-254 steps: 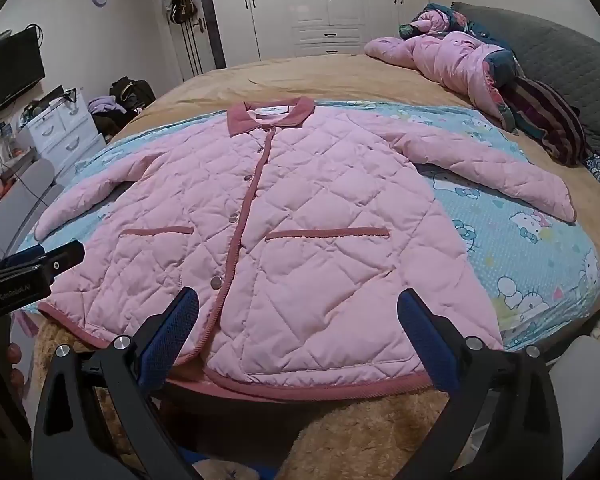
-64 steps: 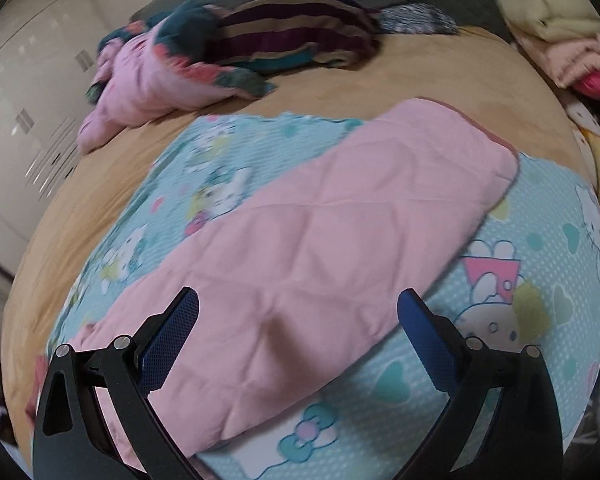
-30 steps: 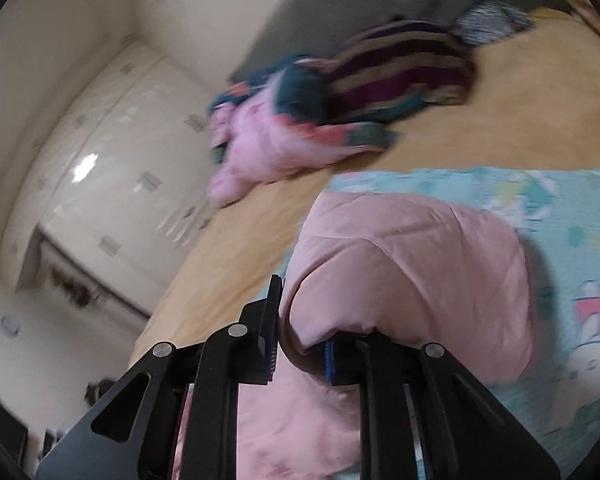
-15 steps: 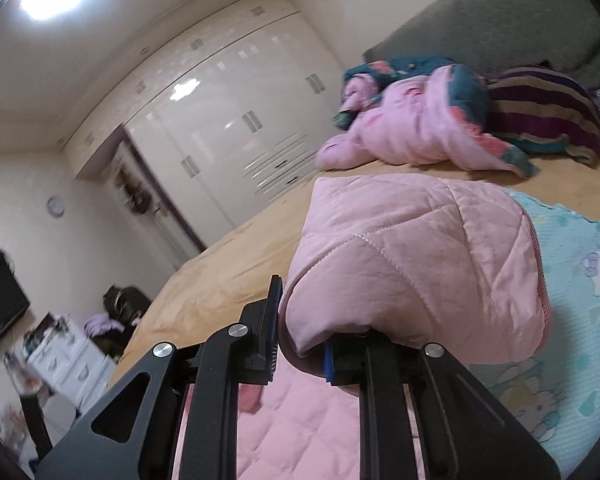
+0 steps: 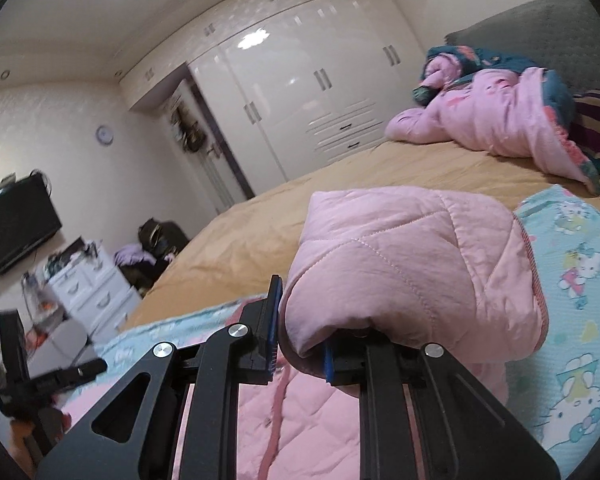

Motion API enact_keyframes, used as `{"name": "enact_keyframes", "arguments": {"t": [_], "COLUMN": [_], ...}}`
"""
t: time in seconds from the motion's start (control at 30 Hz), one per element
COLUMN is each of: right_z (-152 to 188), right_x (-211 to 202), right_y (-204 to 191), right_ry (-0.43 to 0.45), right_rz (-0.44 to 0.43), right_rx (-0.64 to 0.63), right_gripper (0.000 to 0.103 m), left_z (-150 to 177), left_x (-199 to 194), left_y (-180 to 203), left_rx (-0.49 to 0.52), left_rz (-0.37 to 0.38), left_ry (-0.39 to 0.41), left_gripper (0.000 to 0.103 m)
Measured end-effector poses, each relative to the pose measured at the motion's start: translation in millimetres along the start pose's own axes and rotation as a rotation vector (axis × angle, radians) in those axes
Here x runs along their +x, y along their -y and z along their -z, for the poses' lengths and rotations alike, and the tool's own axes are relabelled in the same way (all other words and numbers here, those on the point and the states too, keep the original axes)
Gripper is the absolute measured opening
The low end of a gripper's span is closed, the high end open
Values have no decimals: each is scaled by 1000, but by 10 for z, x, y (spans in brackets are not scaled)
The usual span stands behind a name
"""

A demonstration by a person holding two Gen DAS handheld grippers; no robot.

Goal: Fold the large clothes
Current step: 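Lift the held sleeve with the right tool, fold it across the jacket front, release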

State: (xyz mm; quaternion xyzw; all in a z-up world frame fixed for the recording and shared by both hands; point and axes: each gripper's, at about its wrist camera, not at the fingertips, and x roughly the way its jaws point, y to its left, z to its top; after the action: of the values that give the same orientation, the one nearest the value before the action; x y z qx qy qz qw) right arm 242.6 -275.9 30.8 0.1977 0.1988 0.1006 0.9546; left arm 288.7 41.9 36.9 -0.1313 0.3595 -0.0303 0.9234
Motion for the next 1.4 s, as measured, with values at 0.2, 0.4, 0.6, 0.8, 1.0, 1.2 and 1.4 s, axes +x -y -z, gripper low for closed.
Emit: {"name": "enact_keyframes", "arguments": {"t": [0.2,0.4,0.6,0.8,1.0,1.2,1.4], "right_z": [232,620,1049,1346,1156,1051,965], "right_x": [272,619,952,1005,449,486,504], "right_y": [-236,-418,-575,-402,-142,-37,-655], "right_ry": [-83,-199,-336,-479,-257,-194,-156], "right_rz": [-13,-26,-29,-36,55,90,-41], "right_rx": [-65,-86,-99,119,328,287,-44], "right_gripper": [16,16,20,40,60,28,19], "left_z": [54,163,329,413,394,372,214], "left_x": [98,351,632,846,831,767,554], "left_y": [-241,-217,-46,-56,-87,-31,-233], "left_rx": [-57,-55,-13,6,-16,-47,-139], "left_rz": [-1,40,79,29,62,158,224], "left_ry": [-31,-84,-147,-208,-220,-225,-166], "left_gripper": [94,94,94,94,94,94,94]}}
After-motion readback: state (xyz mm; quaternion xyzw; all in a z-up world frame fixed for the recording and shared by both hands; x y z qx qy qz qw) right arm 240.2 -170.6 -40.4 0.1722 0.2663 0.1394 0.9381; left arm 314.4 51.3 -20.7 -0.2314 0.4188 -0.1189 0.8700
